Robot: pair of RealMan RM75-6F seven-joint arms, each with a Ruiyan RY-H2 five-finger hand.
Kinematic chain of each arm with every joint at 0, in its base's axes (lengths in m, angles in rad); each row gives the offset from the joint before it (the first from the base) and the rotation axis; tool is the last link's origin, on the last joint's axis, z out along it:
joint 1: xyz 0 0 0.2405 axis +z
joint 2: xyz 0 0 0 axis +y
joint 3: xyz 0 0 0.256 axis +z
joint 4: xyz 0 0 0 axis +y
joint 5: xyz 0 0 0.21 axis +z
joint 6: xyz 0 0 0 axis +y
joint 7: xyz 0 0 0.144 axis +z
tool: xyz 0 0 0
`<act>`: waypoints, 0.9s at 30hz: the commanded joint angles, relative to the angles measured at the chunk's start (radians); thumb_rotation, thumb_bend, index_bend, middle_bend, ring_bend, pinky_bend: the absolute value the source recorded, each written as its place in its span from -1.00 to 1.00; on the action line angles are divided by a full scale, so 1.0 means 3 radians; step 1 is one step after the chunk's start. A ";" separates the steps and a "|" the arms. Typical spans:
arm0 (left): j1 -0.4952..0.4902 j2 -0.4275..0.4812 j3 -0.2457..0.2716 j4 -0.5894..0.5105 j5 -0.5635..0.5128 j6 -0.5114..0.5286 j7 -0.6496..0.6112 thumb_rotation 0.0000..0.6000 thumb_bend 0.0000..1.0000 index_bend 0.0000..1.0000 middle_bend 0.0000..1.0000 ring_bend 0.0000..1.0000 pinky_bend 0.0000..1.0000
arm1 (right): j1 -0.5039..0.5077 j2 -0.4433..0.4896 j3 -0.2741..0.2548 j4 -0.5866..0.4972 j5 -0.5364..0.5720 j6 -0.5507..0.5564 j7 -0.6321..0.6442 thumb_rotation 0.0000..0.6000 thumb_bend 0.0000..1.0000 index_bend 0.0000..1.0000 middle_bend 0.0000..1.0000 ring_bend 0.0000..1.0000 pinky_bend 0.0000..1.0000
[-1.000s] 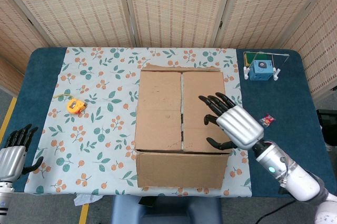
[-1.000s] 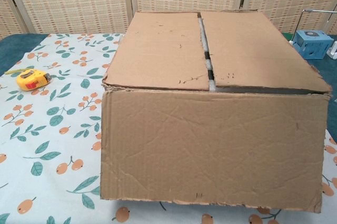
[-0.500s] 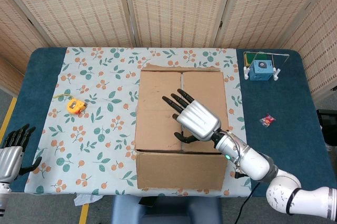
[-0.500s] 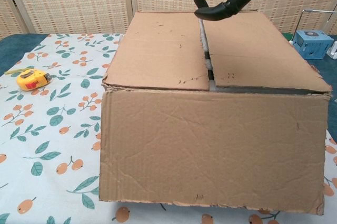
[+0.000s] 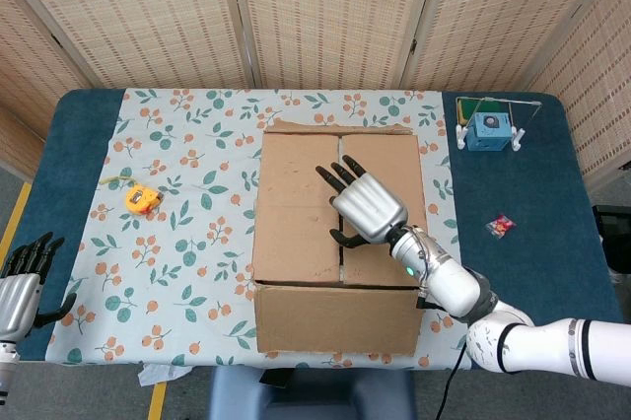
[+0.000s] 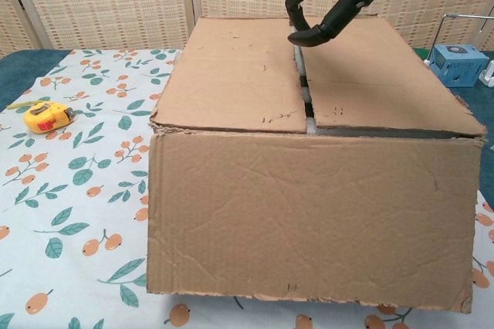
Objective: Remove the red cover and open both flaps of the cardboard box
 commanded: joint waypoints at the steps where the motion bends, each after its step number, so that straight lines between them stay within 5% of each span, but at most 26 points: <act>1: 0.0000 -0.0001 -0.0001 0.0005 0.0002 0.0001 -0.0007 1.00 -0.23 -1.00 -1.00 -1.00 -1.00 | 0.0080 -0.0013 -0.0100 0.0082 -0.0034 0.0037 0.0153 -0.21 -0.03 -0.02 -1.00 -1.00 -1.00; 27: 0.0013 0.0019 -0.0020 0.0038 0.0010 0.0026 -0.0149 1.00 -0.23 -1.00 -1.00 -1.00 -1.00 | 0.0601 -0.0262 -0.0609 0.0581 -0.0028 -0.0011 0.0700 -0.22 -0.03 -0.01 -1.00 -1.00 -1.00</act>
